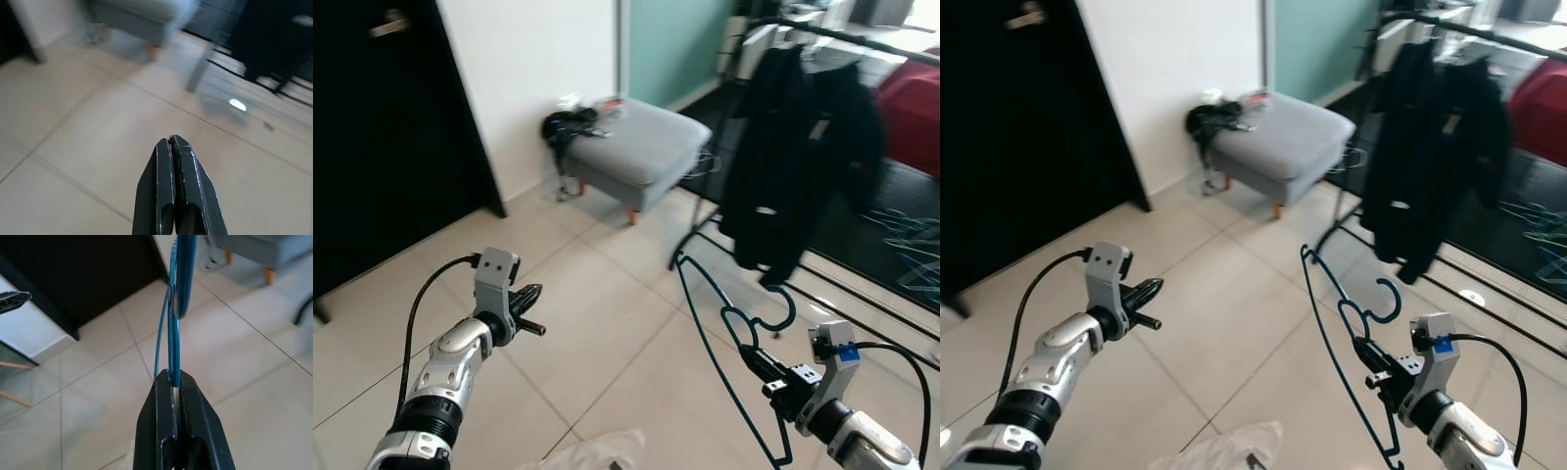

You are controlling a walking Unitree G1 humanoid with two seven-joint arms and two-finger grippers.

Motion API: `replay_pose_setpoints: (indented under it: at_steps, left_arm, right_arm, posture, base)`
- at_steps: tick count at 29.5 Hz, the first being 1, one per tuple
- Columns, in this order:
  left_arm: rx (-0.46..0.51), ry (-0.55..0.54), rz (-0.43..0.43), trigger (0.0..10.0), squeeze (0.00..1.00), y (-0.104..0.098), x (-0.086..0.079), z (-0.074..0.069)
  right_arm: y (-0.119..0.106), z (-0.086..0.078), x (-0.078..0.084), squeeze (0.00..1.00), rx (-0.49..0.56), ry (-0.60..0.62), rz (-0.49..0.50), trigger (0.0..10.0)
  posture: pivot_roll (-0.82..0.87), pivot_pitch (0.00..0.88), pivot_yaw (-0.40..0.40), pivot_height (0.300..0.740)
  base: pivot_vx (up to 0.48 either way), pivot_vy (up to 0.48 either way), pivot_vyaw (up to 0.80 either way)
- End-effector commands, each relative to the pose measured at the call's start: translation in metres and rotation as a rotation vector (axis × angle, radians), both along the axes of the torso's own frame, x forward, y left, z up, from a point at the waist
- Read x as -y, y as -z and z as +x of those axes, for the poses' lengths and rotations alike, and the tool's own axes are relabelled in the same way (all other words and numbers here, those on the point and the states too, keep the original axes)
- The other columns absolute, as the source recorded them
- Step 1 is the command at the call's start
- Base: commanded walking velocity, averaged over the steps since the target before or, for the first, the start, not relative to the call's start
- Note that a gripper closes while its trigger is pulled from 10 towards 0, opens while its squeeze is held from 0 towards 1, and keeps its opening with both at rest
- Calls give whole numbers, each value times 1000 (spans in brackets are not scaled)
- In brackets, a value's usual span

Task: Hang hanger

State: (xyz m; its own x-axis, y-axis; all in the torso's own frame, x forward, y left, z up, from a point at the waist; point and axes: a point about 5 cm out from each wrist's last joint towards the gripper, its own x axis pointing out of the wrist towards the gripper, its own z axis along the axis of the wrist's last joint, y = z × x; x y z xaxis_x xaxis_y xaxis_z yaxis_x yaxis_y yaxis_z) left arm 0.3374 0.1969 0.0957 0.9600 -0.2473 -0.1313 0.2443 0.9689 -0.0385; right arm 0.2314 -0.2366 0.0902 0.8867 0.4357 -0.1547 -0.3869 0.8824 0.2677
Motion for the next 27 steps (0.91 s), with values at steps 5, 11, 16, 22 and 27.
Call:
replay_pose_setpoints:
  at_steps: [5,11,16,22,27]
  left_arm:
    - [37,-117,-8,10000,0,-10,-8,-1]
    - [66,-150,-13,10000,0,-18,-11,1]
    - [58,-161,-6,10000,0,-13,-10,-2]
    - [42,-169,-4,10000,0,-13,-3,-4]
    - [40,-170,2,10000,0,-13,-1,-4]
  right_arm:
    - [-24,9,-1,0,78,-34,0,10000]
    - [-37,15,-3,0,118,-68,-10,10000]
    - [-41,15,-6,0,129,-93,-21,10000]
    - [-42,15,-6,0,125,-96,-33,10000]
    - [-42,14,-6,0,125,-99,-33,10000]
  posture:
    - [-35,122,8,740]
    - [-33,119,4,740]
    - [-40,112,7,740]
    - [-41,108,10,740]
    - [-44,97,13,740]
  base:
    - [-450,0,775]
    - [0,0,775]
    - [0,0,775]
    - [0,0,775]
    - [0,0,775]
